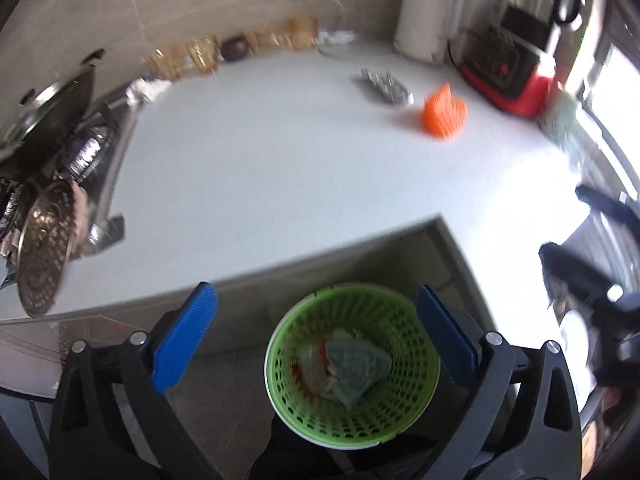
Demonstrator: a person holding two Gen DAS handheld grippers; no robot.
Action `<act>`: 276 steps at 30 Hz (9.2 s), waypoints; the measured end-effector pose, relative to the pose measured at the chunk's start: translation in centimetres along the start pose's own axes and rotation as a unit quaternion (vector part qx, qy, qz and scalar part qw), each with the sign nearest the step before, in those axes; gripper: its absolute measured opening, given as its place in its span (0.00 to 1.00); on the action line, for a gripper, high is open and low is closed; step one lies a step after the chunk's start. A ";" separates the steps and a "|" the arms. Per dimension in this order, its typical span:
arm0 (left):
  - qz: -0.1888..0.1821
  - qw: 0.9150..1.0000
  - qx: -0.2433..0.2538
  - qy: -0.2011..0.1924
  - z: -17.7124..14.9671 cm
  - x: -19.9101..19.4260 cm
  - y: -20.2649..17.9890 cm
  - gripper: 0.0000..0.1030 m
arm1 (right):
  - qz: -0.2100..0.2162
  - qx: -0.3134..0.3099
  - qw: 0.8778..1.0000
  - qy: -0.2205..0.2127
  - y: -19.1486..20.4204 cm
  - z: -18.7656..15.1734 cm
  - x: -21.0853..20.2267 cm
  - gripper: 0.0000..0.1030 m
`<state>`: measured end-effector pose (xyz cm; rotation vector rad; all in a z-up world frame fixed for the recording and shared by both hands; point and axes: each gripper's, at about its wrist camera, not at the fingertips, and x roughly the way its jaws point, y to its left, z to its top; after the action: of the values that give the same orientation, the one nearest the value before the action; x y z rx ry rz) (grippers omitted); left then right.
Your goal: Collect trash
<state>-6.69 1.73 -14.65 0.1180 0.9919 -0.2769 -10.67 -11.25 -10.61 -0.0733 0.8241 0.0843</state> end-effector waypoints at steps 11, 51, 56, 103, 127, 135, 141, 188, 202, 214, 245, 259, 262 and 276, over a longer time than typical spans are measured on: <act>0.024 0.998 0.007 -0.057 5.0 -2.2 1.1 0.93 | -0.045 0.056 0.997 -0.018 -3.1 2.2 0.2 0.98; -0.055 0.998 -0.015 0.032 26.7 22.0 -7.3 0.93 | -0.137 0.221 0.965 0.029 -15.1 8.2 16.8 0.98; -0.044 0.997 -0.033 0.051 27.7 25.6 -8.7 0.93 | -0.136 0.226 0.964 0.026 -15.7 8.3 17.5 0.98; -0.062 0.996 0.047 -0.041 26.2 18.7 -2.6 0.44 | -0.076 0.258 0.962 0.049 -15.9 9.9 24.8 0.40; -0.109 0.989 0.076 -0.073 12.0 3.1 1.8 0.44 | -0.044 0.100 0.994 0.028 -4.3 7.0 8.6 0.26; -0.116 0.988 0.092 -0.052 3.9 -0.8 1.0 0.44 | -0.002 0.070 0.997 0.043 -0.6 3.5 4.9 0.26; -0.113 0.989 0.096 -0.023 -0.7 -1.5 0.4 0.44 | 0.028 0.055 0.996 0.071 0.3 0.4 3.9 0.27; 0.057 0.997 -0.048 0.016 -3.1 -0.2 5.5 0.93 | 0.090 -0.062 0.968 0.228 7.0 -9.6 12.4 0.60; 0.061 0.997 -0.043 0.022 -2.9 0.3 6.3 0.93 | 0.097 -0.053 0.966 0.233 7.6 -8.8 12.8 0.82; 0.064 0.997 -0.033 0.019 -1.9 0.6 6.2 0.93 | 0.072 -0.024 0.980 0.186 5.6 -5.8 10.8 0.93; 0.044 0.990 -0.003 -0.130 10.3 -3.9 -2.5 0.93 | -0.035 0.069 0.997 -0.016 -6.1 7.4 1.7 0.98; 0.051 0.964 0.003 -0.261 15.8 -13.8 -5.1 0.93 | -0.077 0.062 0.981 -0.170 -7.7 13.8 -8.2 0.98; 0.047 0.959 -0.017 -0.278 16.6 -15.5 -4.6 0.93 | -0.090 0.062 0.974 -0.198 -8.0 14.7 -10.2 0.98; 0.042 0.956 -0.043 -0.287 16.2 -17.1 -3.7 0.93 | -0.092 0.066 0.968 -0.224 -7.1 14.8 -12.3 0.98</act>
<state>-3.48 -2.45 8.56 -0.0022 0.4170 -0.1726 -7.48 -17.40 8.73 -0.0040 0.3669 -0.1277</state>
